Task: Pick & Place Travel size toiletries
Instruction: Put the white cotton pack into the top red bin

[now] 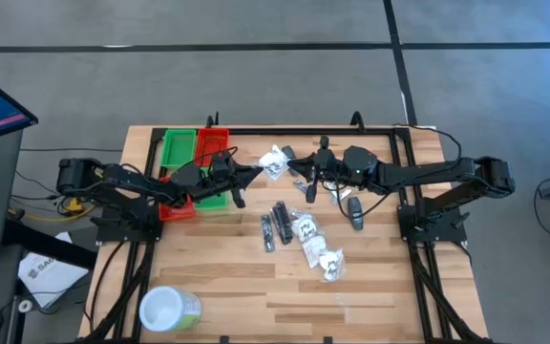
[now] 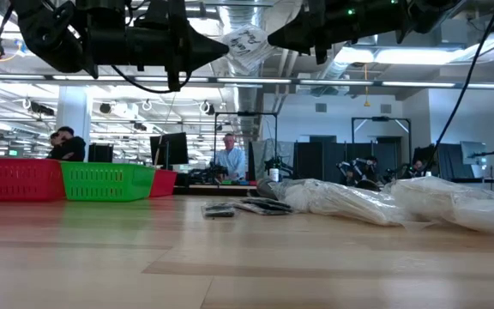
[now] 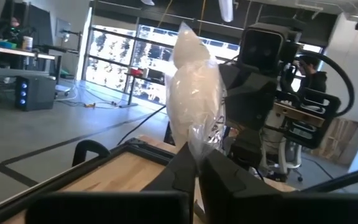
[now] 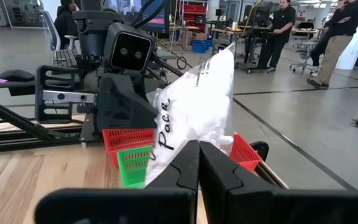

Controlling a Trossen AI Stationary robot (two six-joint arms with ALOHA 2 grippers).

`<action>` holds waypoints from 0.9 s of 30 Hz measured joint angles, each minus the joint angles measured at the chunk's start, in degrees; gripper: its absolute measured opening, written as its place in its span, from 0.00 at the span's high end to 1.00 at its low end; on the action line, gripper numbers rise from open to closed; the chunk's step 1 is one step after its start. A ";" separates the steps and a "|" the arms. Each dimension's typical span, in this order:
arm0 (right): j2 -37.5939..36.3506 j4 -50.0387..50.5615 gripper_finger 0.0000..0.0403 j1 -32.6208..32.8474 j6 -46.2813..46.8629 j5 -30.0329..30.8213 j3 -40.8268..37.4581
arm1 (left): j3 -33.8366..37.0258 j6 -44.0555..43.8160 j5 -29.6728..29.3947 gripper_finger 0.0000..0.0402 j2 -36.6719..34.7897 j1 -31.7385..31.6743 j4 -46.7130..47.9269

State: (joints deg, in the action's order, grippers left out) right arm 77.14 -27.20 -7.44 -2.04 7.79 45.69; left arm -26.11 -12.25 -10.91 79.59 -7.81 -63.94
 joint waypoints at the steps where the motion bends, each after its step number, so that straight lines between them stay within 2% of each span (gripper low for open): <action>1: 0.00 0.01 1.00 0.00 0.01 0.00 0.00 | 0.00 0.02 0.08 0.99 0.00 0.00 0.00; 18: 0.00 0.22 1.00 -0.31 -2.91 -0.17 0.00 | 0.00 1.50 0.21 1.00 -0.18 -0.98 2.58; 22: 0.02 0.33 1.00 -1.03 -2.89 -0.15 -0.02 | 0.00 1.50 0.35 1.00 -2.64 -2.25 6.56; 27: -0.07 0.67 0.95 -3.05 -2.79 3.17 -0.02 | 0.15 3.15 -0.27 1.00 -9.27 -2.89 14.63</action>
State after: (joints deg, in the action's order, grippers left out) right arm 77.08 -26.53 -10.49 -4.83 10.95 45.67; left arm -25.96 -9.09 -11.18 70.32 -10.70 -49.31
